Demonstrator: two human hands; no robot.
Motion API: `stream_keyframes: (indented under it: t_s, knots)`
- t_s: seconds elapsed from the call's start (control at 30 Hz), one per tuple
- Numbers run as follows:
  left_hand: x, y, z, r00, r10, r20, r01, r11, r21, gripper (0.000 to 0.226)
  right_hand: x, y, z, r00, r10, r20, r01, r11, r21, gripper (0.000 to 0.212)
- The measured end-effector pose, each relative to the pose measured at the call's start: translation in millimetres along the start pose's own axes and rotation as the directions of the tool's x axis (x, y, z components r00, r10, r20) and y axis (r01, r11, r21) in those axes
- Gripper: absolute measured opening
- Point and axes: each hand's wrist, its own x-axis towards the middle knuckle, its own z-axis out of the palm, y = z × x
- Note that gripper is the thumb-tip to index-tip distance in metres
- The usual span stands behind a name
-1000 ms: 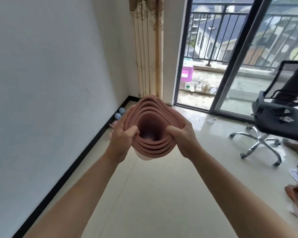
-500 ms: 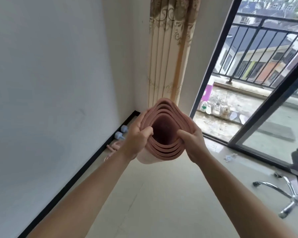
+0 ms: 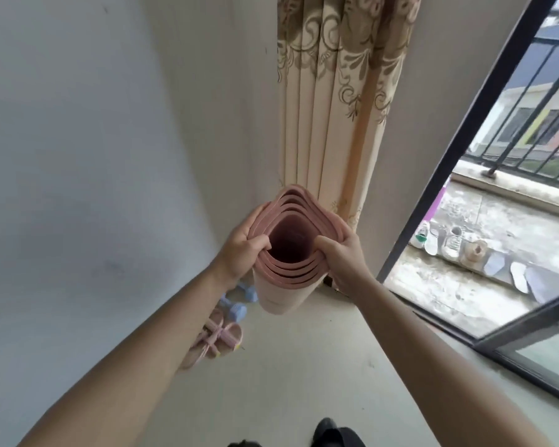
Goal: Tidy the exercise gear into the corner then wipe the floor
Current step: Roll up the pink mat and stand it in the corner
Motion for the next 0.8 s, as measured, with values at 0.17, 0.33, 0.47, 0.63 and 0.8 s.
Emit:
stream_keyframes:
  t_s: [0.17, 0.33, 0.47, 0.63, 0.8]
  knots:
    - [95, 7, -42, 0.995, -0.015, -0.095, 0.024, 0.996, 0.091, 0.064, 125, -20, 25, 0.987, 0.063, 0.148, -0.051, 0.995, -0.084, 0.052]
    - [198, -29, -101, 0.981, -0.05, -0.186, 0.094, 0.966, 0.24, 0.072, 257, -3, 71, 0.962, 0.101, 0.252, -0.07, 0.989, -0.127, 0.051]
    - [288, -76, -142, 0.951, -0.128, -0.28, 0.238, 0.882, 0.407, 0.072, 358, 44, 114, 0.96, 0.145, 0.238, -0.092, 0.971, -0.22, 0.051]
    - [388, -128, -179, 0.927, -0.25, -0.278, 0.333, 0.89, 0.311, 0.055, 473, 86, 142, 0.934, 0.197, 0.299, -0.015, 0.857, -0.515, 0.052]
    - [462, -181, -186, 0.861, -0.405, -0.306, 0.481, 0.844, 0.236, 0.062, 546, 133, 140, 0.868, 0.327, 0.374, 0.068, 0.669, -0.74, 0.05]
